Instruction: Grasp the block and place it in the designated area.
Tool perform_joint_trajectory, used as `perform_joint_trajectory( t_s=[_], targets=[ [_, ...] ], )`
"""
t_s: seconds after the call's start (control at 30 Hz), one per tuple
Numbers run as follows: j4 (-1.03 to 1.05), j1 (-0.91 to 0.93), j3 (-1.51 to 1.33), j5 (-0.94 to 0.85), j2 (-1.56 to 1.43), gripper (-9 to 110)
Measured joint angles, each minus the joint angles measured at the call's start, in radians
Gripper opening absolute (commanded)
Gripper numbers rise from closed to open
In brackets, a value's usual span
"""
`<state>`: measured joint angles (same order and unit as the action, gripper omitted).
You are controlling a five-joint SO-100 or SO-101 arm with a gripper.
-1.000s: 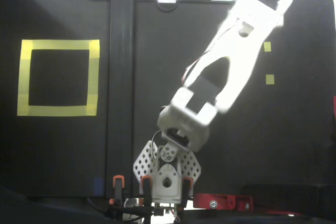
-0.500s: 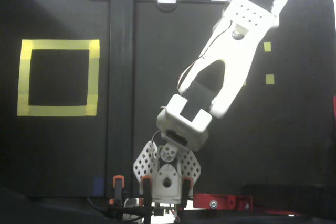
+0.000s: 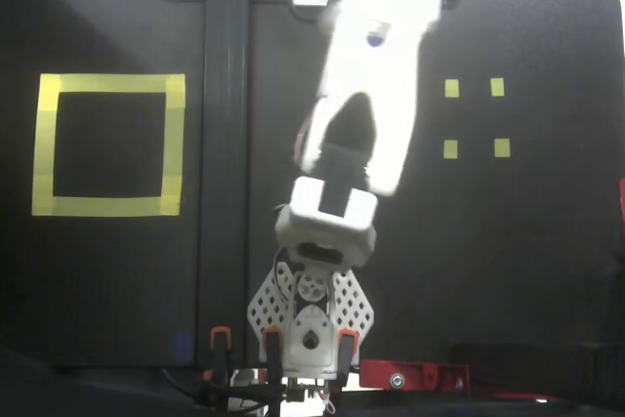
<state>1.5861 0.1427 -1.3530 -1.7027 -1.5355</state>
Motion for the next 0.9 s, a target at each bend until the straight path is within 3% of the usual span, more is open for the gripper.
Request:
perform_joint_trajectory(
  t_s=[0.9],
  targets=[
    [-0.032,-0.736,-0.051,0.661,0.066,19]
  ],
)
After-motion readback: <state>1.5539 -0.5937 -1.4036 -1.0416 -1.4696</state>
